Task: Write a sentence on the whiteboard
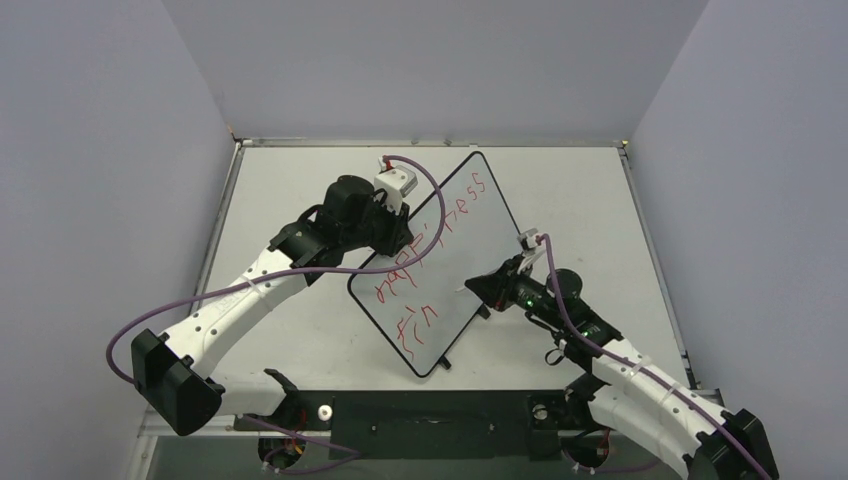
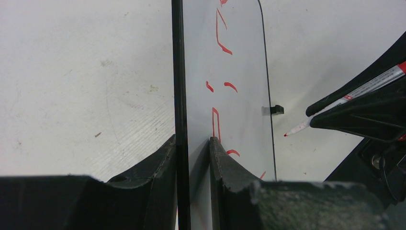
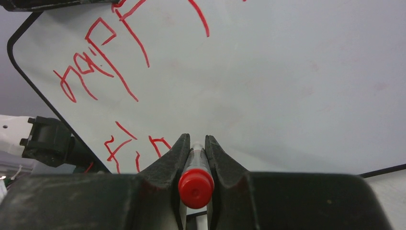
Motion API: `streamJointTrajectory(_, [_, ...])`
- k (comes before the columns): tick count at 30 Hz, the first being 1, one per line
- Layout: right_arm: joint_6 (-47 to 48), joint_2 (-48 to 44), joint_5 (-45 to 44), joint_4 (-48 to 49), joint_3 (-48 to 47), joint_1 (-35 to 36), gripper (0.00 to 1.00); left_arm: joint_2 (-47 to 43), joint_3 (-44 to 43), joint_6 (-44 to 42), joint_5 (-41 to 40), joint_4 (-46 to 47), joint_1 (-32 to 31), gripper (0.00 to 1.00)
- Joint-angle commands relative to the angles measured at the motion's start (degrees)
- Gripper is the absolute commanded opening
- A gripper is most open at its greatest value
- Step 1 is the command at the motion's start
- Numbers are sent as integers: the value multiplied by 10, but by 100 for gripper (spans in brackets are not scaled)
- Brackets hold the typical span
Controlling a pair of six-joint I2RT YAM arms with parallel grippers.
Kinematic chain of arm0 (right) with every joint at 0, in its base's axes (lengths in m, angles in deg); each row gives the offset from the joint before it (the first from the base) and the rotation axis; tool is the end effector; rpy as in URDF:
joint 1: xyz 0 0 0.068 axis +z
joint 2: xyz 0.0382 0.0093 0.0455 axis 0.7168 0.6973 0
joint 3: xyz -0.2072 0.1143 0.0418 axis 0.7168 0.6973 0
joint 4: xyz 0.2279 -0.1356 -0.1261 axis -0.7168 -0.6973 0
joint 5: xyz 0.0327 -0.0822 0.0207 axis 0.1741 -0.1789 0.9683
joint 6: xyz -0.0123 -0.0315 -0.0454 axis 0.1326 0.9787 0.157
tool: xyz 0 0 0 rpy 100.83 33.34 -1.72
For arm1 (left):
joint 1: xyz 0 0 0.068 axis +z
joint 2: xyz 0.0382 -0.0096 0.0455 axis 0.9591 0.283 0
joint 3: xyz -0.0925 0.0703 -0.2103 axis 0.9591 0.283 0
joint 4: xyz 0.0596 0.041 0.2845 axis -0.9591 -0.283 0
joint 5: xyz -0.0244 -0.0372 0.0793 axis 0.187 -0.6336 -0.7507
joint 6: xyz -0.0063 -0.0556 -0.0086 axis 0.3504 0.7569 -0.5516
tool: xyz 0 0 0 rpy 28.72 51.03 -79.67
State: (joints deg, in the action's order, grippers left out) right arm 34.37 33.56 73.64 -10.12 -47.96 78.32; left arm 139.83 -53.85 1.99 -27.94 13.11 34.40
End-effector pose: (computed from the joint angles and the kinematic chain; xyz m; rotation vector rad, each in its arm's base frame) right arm 0.1964 0.1433 0.1955 -0.3013 1.8638 1.1575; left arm 0.2571 -0.2144 0.3177 0.6645 2.0680 -0.5677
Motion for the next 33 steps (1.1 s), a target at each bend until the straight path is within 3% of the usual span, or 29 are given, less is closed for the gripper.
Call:
streamJointTrajectory(1, [-8,14,15,51,-4,29,0,-17,-4,-53,-24,10,6,0])
streamJointTrajectory(9, [-1,67,-11,71,-27,87,0,-17,-3,-53,-24,10,6,0])
streamJointTrajectory(33, [-2,149,-52,110,-71,89,0,-19,-3,-51,-25,8,6,0])
